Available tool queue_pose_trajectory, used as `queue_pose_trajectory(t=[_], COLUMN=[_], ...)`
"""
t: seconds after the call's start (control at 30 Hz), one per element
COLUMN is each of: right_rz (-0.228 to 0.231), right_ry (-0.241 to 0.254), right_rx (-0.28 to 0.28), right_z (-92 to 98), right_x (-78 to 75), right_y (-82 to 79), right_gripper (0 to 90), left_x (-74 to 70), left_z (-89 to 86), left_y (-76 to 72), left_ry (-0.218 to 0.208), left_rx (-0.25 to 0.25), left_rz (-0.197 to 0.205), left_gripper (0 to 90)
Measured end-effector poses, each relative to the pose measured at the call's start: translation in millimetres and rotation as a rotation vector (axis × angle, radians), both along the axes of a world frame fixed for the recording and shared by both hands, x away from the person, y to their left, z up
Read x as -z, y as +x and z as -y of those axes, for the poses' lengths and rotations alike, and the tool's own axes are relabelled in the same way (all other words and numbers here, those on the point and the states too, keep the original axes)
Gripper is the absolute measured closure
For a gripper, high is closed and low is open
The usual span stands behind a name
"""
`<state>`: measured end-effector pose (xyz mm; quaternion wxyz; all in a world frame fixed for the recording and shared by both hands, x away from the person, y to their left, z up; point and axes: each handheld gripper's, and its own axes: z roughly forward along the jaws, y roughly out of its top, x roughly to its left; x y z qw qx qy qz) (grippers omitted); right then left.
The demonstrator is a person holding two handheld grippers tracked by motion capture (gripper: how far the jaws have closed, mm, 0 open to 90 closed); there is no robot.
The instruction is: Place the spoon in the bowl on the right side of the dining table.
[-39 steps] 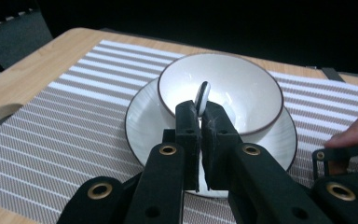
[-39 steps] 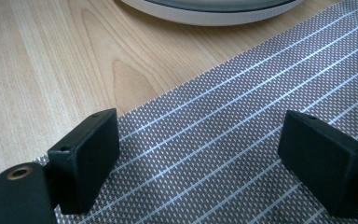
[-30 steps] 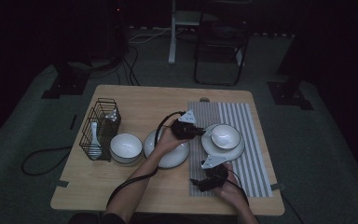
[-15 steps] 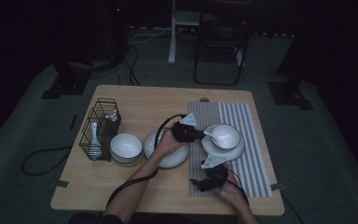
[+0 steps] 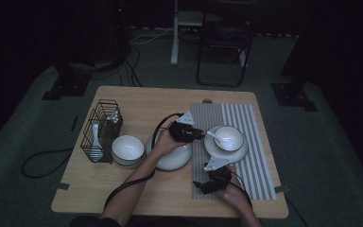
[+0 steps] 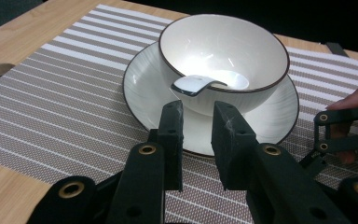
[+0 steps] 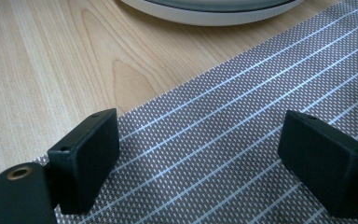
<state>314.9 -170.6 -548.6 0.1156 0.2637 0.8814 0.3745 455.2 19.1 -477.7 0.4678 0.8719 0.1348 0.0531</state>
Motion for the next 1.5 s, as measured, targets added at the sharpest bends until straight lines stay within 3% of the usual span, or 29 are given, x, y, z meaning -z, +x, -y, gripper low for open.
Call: queue_pose_trajectory(t=[0.53,0.73,1.07,1.5], right_rz=[0.000,-0.001,-0.001,-0.001], right_ry=[0.000,0.000,0.001,0.000], right_rx=[0.000,0.000,0.001,0.001], right_z=[0.0,0.0,-0.1,0.0], right_x=[0.0,0.0,0.0,0.0], right_y=[0.0,0.0,0.0,0.0], right_gripper=[12.5,12.5,12.5,12.5], left_x=[-18.1,-33.2,-57.9,-68.0], left_z=[-16.5,-29.3,-41.1,-56.9], left_y=[-4.0,-9.1,-24.5,-34.7], left_ry=[0.047,0.040,0.055,0.034], left_rx=[0.032,0.048,0.086,0.113], left_rz=[0.039,0.058,0.125,0.112], left_gripper=[71.6,71.2,70.3,67.4])
